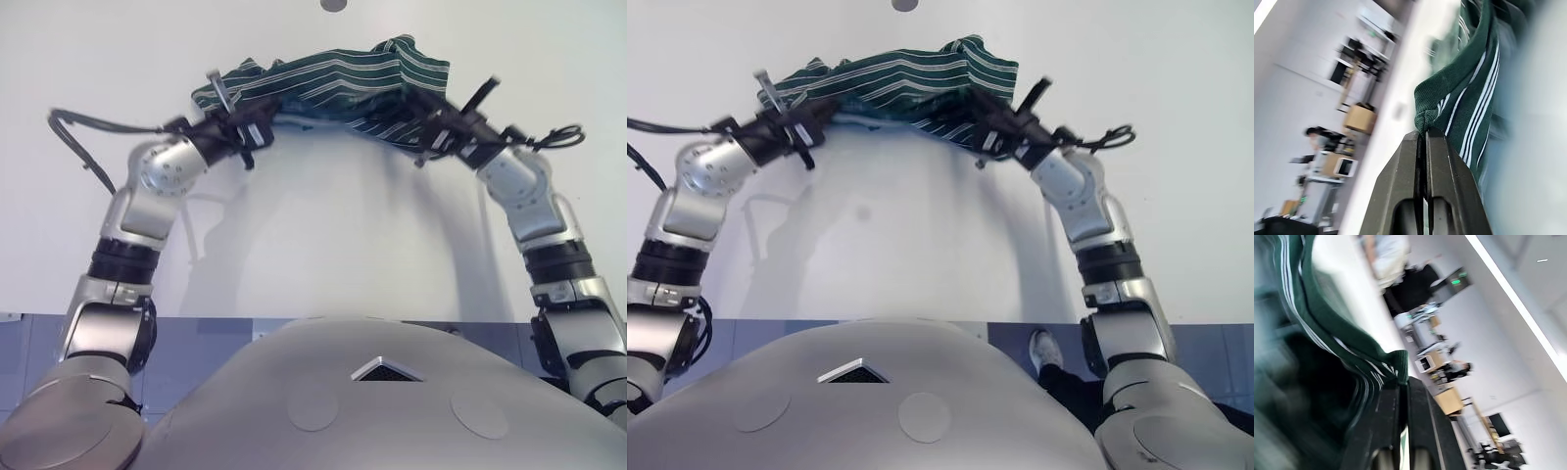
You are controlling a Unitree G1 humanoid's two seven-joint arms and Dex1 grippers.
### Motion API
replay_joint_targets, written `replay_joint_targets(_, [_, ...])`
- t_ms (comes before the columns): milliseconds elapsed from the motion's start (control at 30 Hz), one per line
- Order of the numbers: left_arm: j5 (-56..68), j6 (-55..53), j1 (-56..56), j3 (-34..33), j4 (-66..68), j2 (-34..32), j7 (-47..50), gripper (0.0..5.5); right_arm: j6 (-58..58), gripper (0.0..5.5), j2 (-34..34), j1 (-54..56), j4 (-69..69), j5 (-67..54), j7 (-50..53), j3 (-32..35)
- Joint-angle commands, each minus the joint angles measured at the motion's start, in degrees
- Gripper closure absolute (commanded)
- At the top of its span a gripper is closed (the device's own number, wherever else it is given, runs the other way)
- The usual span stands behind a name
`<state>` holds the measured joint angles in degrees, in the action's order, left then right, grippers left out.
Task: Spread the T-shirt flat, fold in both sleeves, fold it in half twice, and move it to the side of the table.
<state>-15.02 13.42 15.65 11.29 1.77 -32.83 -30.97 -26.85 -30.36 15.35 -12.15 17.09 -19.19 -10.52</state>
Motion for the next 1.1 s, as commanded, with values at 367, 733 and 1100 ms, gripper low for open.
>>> replay_joint_targets(367, [9.7,-11.7,37.3,-9.1,4.8,-3.7,-7.9,5.5,16.0,5.5,-12.5,33.8,5.1,-23.2,-27.4,10.5])
replay_joint_targets(733, [20.3,-22.3,60.3,-12.9,5.3,-11.4,-20.9,5.5,18.8,5.5,-20.3,59.2,-10.9,-29.8,-39.6,15.9])
replay_joint_targets(1100, [8.7,-9.4,71.4,-0.8,48.5,-5.7,-22.1,5.5,11.8,5.5,-11.2,66.1,-37.0,-18.9,-37.7,6.7])
